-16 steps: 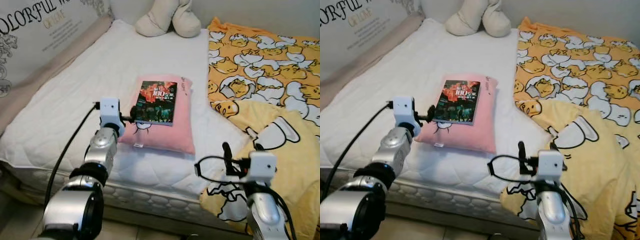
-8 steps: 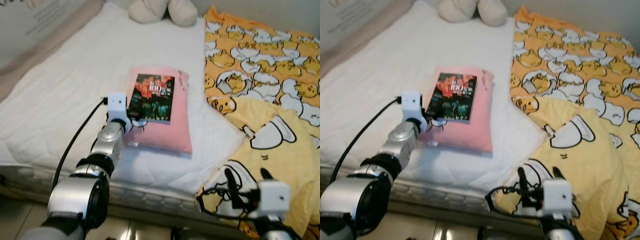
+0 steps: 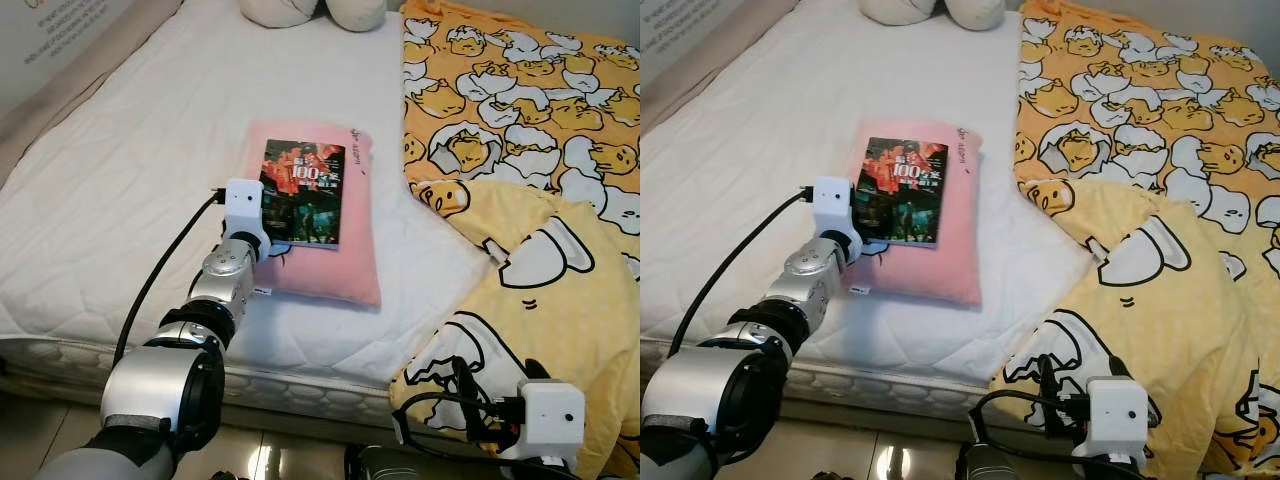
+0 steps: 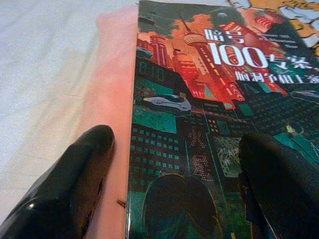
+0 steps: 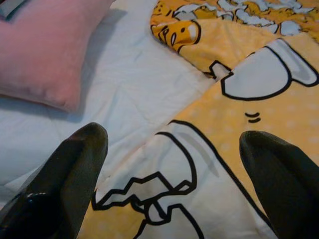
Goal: Clean up the room
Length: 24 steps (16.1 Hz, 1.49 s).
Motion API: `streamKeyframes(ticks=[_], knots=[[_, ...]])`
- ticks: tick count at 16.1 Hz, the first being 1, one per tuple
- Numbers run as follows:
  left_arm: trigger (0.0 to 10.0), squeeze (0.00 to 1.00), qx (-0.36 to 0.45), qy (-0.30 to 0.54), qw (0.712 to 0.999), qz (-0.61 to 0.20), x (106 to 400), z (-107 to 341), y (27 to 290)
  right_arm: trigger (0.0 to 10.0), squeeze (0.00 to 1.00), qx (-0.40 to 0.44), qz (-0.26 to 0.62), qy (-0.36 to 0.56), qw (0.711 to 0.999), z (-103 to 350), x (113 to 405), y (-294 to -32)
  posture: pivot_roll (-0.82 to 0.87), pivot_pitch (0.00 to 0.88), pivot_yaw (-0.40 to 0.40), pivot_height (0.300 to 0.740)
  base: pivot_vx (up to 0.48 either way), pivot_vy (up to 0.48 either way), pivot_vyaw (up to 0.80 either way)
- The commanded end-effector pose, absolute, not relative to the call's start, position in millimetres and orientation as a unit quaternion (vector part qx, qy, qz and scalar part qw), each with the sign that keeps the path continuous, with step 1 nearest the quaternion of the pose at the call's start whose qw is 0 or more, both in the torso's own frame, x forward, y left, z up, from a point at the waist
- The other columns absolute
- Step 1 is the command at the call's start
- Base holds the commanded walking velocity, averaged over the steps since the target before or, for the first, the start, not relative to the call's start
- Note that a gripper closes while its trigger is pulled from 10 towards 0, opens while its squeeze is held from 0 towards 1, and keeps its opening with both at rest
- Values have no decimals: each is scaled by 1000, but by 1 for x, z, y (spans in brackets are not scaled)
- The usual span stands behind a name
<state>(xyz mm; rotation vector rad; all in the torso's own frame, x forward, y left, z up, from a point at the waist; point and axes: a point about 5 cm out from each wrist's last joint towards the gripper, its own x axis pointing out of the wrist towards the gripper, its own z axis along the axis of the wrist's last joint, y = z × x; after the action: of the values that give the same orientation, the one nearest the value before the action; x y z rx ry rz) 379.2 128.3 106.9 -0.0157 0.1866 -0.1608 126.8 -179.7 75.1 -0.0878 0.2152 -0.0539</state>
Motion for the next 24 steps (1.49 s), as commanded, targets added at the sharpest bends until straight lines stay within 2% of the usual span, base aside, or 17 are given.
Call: streamKeyframes(ticks=[1,6,7,8,9,18,24], knots=[[10000,0,-18,113,988,-100,374,98,121,10000,0,-46,-28,108,993,78,127,-180,-336,133,-25,740,0,0,0],[10000,0,-18,131,981,-140,369,89,108,10000,0,-46,-22,113,992,76,131,-180,-329,127,-30,740,0,0,0],[4941,0,-14,142,978,-151,367,86,104,10000,0,-46,-22,114,992,76,131,-180,-329,125,-28,740,0,0,0],[3608,0,-11,157,975,-159,364,81,102,10000,0,-46,-22,115,992,75,131,-180,-330,124,-27,740,0,0,0],[0,0,-27,201,966,-160,357,67,100,10000,0,-45,-22,119,992,74,131,-180,-333,124,-24,740,0,0,0],[0,0,-80,209,958,-178,354,65,93,10000,0,-35,-33,110,993,71,143,-179,-327,97,11,740,0,0,0],[0,0,-89,187,955,-211,359,77,82,10000,0,-42,-54,77,995,72,165,-195,-283,17,37,740,0,0,0]])
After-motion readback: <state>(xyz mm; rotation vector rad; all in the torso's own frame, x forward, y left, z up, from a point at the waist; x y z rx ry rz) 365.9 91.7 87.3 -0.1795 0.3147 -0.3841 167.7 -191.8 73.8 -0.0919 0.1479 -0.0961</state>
